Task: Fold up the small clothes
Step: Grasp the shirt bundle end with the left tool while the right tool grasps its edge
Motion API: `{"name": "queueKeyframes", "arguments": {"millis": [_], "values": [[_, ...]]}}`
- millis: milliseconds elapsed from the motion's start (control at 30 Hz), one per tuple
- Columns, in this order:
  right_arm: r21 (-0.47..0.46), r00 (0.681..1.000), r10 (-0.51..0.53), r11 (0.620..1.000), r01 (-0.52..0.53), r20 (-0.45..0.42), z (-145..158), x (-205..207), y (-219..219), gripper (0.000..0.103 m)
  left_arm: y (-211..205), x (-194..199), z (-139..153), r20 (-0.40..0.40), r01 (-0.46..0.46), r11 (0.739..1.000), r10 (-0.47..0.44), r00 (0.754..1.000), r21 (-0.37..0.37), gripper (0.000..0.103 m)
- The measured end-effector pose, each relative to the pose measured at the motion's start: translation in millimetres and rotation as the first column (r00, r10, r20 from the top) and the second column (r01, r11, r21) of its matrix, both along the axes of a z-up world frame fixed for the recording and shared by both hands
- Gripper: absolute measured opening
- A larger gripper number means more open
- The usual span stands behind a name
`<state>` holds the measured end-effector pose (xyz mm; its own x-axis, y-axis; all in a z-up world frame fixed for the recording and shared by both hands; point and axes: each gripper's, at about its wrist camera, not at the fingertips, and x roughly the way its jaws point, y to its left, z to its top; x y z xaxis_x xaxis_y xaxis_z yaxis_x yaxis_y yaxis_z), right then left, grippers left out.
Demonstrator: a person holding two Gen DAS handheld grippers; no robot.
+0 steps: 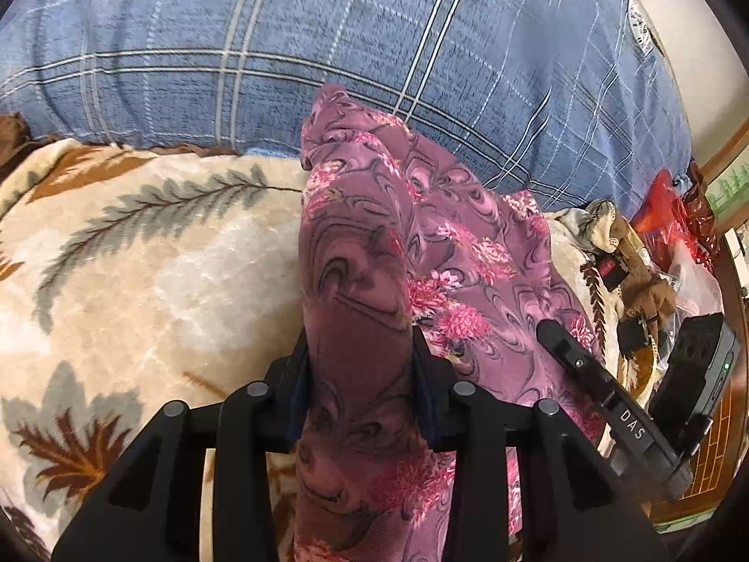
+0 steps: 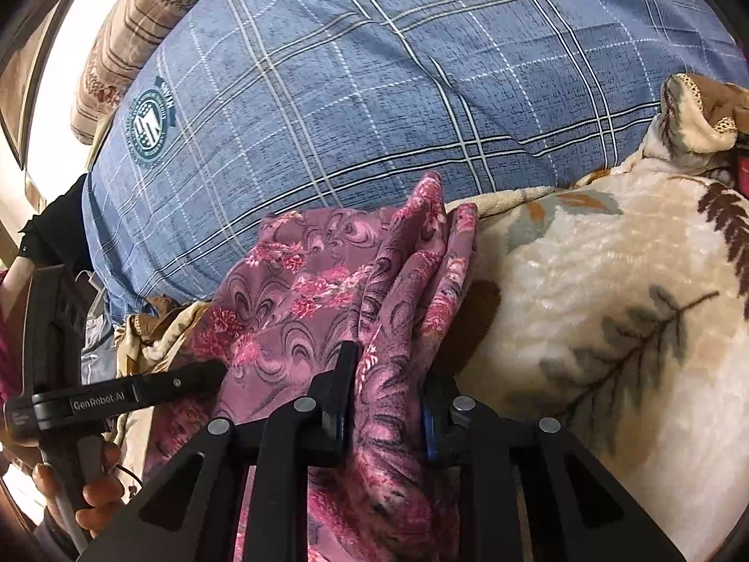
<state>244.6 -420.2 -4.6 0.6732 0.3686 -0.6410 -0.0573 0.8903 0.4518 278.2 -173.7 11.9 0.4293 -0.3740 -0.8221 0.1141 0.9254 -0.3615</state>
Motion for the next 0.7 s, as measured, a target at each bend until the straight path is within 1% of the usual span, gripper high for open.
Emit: {"name": "queueKeyframes", "arguments": {"millis": [200, 267, 367, 433, 600, 700], "values": [[0.011, 0.999, 0.016, 1.000, -0.016, 0.028, 11, -24, 28, 0.022, 26, -28, 15, 0.034, -0.022, 1.000, 0.022, 0.999, 0.019, 0.035], [0.019, 0.999, 0.031, 0.999, -0.031, 0.032, 14, -30, 40, 0.022, 43, -39, 18, 0.041, -0.034, 0.999, 0.033, 0.999, 0.019, 0.035], [0.030, 0.997, 0.070, 0.997, -0.071, 0.041, 16, -41, 63, 0.022, 72, -58, 20, 0.044, -0.059, 0.998, 0.059, 0.997, 0.001, 0.035], [0.047, 0.994, 0.099, 0.994, -0.101, 0.044, 15, -48, 80, 0.022, 98, -73, 18, 0.039, -0.086, 0.996, 0.087, 0.995, -0.015, 0.035], [0.064, 0.983, 0.179, 0.981, -0.182, 0.039, 8, -61, 129, 0.022, 145, -101, 8, 0.015, -0.149, 0.988, 0.150, 0.989, -0.035, 0.035], [0.082, 0.974, 0.224, 0.971, -0.227, 0.039, 4, -69, 151, 0.022, 175, -119, 0, -0.011, -0.193, 0.979, 0.193, 0.981, -0.067, 0.035]]}}
